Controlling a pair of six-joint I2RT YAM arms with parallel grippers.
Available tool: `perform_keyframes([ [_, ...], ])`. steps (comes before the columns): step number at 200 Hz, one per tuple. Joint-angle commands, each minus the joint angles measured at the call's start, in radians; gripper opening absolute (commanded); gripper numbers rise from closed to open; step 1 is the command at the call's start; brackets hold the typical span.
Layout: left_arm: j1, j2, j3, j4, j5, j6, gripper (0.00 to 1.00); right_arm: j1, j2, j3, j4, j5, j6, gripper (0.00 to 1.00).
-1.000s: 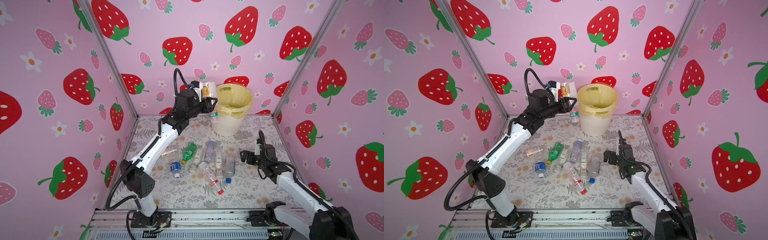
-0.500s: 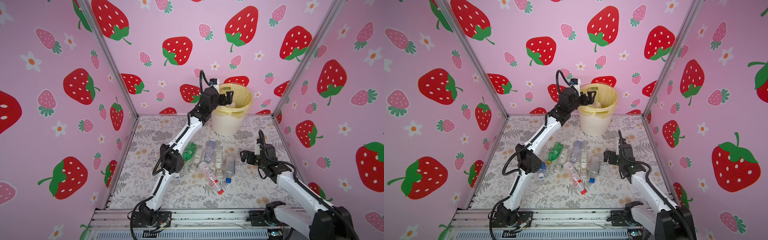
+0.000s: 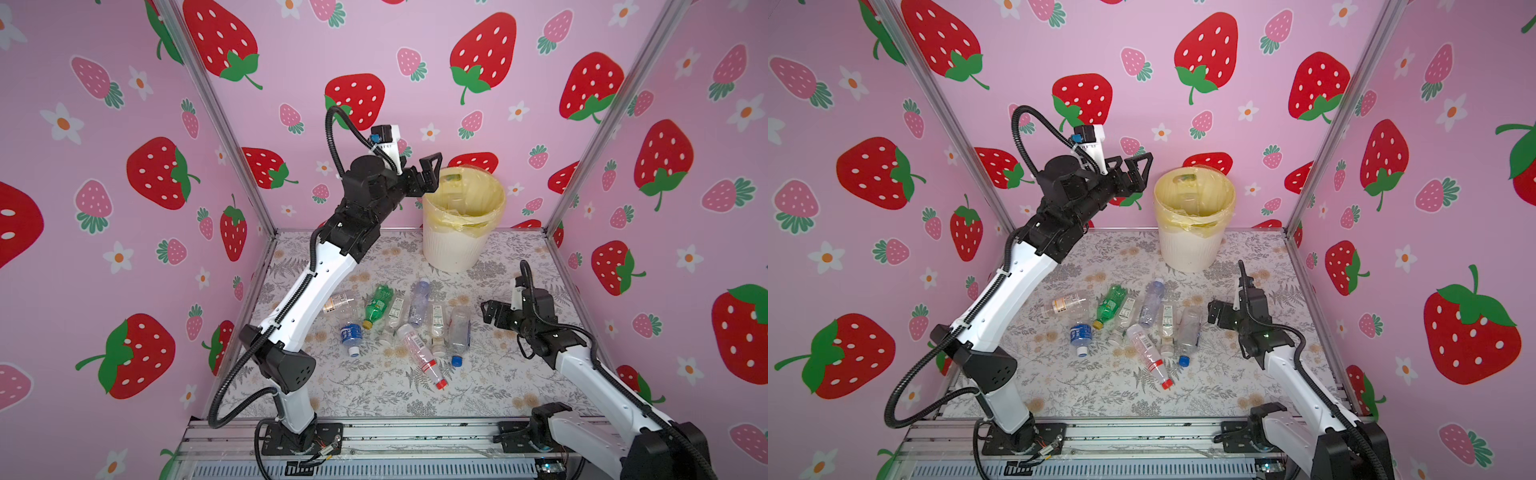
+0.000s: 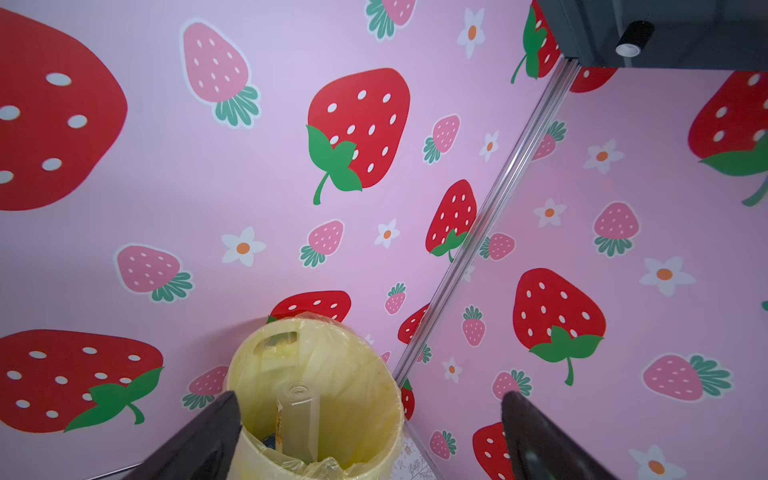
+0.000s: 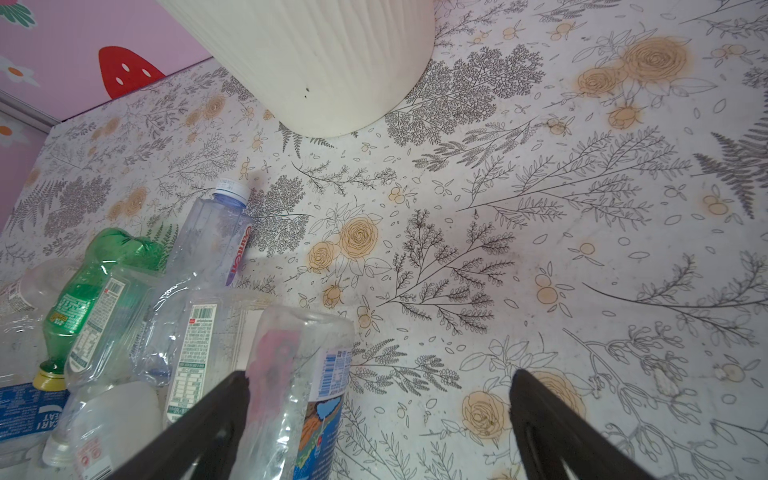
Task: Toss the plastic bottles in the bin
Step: 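Open the left gripper above the bin and draw it back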
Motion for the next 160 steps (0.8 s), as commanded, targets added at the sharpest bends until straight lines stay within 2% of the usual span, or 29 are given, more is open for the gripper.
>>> perform_keyframes([
  [1, 0.013, 0.006, -0.077, -0.1, -0.037, 0.034, 0.99, 0.0, -0.011, 0.005, -0.016, -0.012, 0.007, 0.99],
  [51, 0.066, -0.103, -0.214, -0.211, -0.026, 0.041, 0.99, 0.0, 0.002, -0.007, -0.013, -0.032, 0.002, 0.99],
  [102, 0.202, -0.2, -0.369, -0.302, 0.052, -0.046, 0.99, 0.0, 0.032, 0.005, -0.019, -0.047, -0.002, 0.99],
  [160, 0.251, -0.323, -0.577, -0.366, -0.015, 0.063, 0.99, 0.0, 0.081, 0.031, -0.015, -0.039, -0.004, 0.99],
])
